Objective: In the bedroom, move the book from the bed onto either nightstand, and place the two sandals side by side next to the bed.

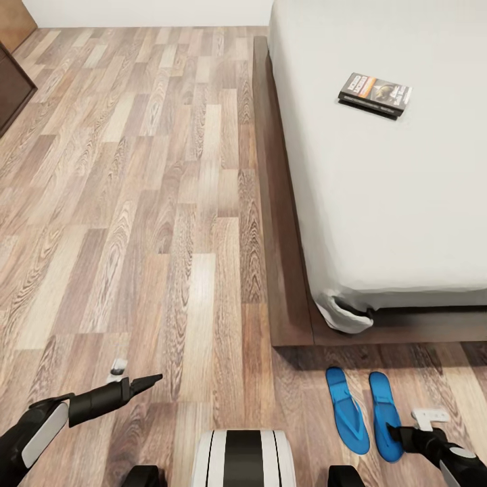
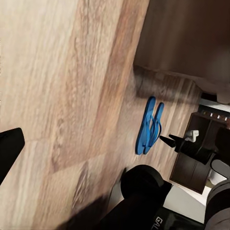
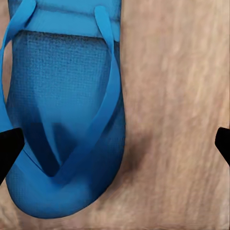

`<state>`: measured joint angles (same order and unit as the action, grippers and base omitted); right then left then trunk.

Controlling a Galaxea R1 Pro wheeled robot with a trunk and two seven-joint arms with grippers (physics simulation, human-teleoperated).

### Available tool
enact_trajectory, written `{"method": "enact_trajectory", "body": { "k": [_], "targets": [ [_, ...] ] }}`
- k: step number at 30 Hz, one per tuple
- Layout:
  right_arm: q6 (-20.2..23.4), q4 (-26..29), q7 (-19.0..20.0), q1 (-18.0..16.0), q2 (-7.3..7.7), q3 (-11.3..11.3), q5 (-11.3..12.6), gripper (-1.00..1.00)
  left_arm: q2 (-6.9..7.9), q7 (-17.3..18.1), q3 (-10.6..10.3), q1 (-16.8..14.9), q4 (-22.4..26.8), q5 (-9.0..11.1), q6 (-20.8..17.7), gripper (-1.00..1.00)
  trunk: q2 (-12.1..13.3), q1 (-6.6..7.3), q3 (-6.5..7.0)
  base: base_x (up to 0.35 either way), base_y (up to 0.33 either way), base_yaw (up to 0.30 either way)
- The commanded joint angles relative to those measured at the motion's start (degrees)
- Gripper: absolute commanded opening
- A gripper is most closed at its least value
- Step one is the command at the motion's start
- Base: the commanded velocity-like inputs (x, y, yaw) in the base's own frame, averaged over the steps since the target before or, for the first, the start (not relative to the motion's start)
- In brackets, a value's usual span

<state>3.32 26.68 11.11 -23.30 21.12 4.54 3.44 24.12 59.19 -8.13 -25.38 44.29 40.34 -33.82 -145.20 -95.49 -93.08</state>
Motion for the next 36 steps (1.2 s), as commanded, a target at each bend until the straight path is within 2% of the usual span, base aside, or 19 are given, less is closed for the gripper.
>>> {"method": "enact_trajectory", "body": {
  "k": [1, 10, 22, 23, 26, 36],
  "targets": [
    [0.4, -0.2, 0.4, 0.0, -0.02, 0.3, 0.4, 1.0, 0.06, -0.1, -0.2, 0.0, 0.0, 0.5, -0.5, 1.0, 0.0, 0.01, -0.03, 0.0, 0.0, 0.0],
    [0.0, -3.1, 0.6, 0.0, 0.03, 0.3, 0.5, 1.0, 0.02, -0.4, -0.3, 0.1, -0.2, 0.5, -0.4, 1.0, 0.0, 0.01, -0.03, 0.0, 0.0, 0.0],
    [-0.2, -7.0, 4.4, 0.0, 0.06, 0.3, 0.6, 1.0, -0.73, -3.6, -0.2, 0.1, -0.2, 0.4, -0.2, 1.0, 0.0, 0.01, -0.03, 0.0, 0.0, 0.0],
    [-0.2, -7.3, 7.1, 0.0, 0.06, 0.3, 0.6, 1.0, -0.75, -3.7, -0.2, 0.1, -0.2, 0.4, -0.2, 1.0, 0.0, 0.01, -0.03, 0.0, 0.0, 0.0],
    [-0.2, -7.3, 7.3, 0.0, 0.06, 0.3, 0.6, 1.0, -0.78, -3.9, -0.2, 0.1, -0.2, 0.4, -0.2, 1.0, 0.0, 0.01, -0.03, 0.0, 0.0, 0.0],
    [-0.2, -7.3, 7.4, 0.0, 0.06, 0.3, 0.6, 1.0, -0.82, -4.0, -0.2, 0.1, -0.2, 0.4, -0.2, 1.0, 0.1, 0.27, 2.19, 0.0, 0.0, 0.0]
  ]
}}
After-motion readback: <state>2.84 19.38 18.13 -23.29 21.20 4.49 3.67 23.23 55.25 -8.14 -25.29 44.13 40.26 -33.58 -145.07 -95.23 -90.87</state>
